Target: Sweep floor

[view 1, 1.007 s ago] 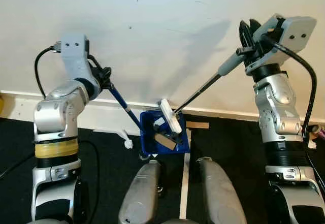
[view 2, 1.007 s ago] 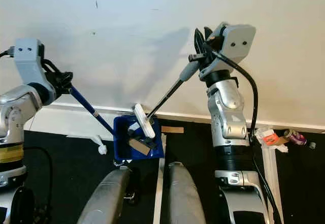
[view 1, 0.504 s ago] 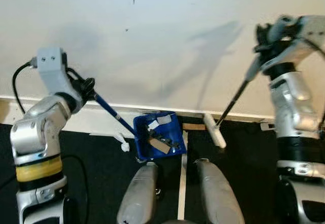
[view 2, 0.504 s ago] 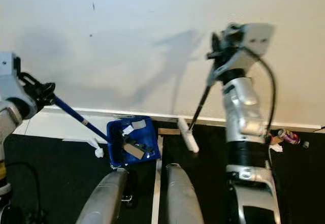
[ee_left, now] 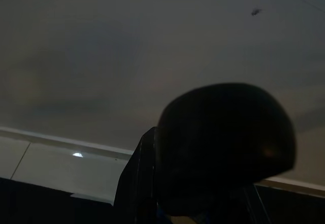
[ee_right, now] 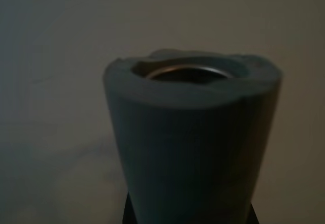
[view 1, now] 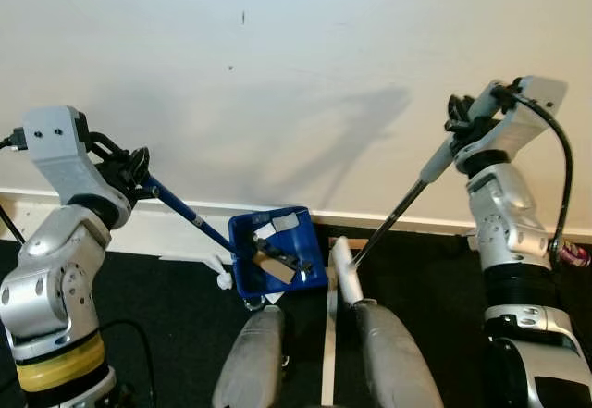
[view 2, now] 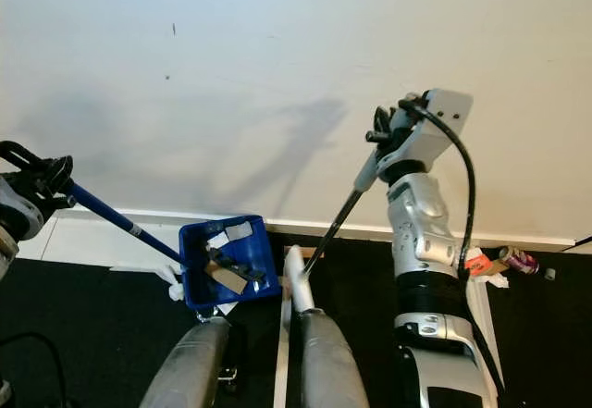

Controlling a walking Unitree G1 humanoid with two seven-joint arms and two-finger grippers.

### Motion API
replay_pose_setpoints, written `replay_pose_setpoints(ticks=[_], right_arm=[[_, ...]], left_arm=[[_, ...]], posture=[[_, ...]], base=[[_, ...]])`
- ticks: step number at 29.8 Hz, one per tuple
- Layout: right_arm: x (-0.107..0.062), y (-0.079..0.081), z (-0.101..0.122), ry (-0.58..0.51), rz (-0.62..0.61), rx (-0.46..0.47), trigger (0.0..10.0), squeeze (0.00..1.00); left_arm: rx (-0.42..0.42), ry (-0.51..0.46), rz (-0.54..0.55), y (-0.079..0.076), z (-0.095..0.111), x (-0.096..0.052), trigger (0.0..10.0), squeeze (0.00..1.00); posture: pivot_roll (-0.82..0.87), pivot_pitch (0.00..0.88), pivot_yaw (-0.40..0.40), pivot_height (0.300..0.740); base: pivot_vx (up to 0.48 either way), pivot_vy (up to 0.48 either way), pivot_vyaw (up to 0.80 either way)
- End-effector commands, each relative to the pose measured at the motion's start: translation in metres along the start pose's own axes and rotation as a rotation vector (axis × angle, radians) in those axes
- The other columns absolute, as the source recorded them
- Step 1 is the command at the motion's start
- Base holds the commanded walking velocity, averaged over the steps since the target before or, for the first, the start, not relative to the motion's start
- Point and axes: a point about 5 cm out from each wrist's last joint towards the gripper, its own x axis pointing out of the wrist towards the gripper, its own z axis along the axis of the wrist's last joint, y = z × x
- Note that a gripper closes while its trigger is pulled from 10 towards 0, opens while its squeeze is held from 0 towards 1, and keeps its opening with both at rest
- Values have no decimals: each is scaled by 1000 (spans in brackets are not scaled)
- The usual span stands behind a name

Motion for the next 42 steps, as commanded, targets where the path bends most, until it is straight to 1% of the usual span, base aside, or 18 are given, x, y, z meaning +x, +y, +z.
replay_pose_setpoints(ticks=[1, 4, 5, 8, 12, 26, 35, 42], right_arm=[[3, 1, 3, -24, 5, 3, 10000, 0], [3, -2, 0, -13, -4, -3, 10000, 0], [3, -2, -2, -13, -7, -20, 10000, 0], [3, -2, -3, -9, -11, -10, 10000, 0], [3, -2, -5, -8, -19, -26, 10000, 0], [5, -5, -9, -8, -28, -43, 10000, 0], [5, -4, -11, -10, -21, -44, 10000, 0], [5, -6, -12, -9, -23, -46, 10000, 0]], left_arm=[[9, -62, 14, -1, 7, -3, 10000, 0], [8, -64, 34, -2, 5, -1, 10000, 0], [6, -74, 49, -2, 7, 2, 10000, 0], [10, -84, 51, -2, 10, 5, 10000, 0], [22, -97, 47, -4, 14, 11, 10000, 0], [26, -101, 29, -10, 13, 18, 10000, 0], [16, -101, 19, -13, 11, 19, 10000, 0], [14, -97, 13, -14, 10, 21, 10000, 0]], posture=[[75, 87, -3, 740], [79, 84, -2, 740], [78, 83, -2, 740], [75, 83, 1, 740], [70, 81, 7, 740], [57, 67, 13, 740], [55, 68, 12, 740], [51, 70, 13, 740]], base=[[0, 0, 0], [0, 0, 0], [0, 0, 0], [0, 0, 0], [0, 0, 0], [0, 0, 0], [0, -378, 0], [0, -426, 0]])
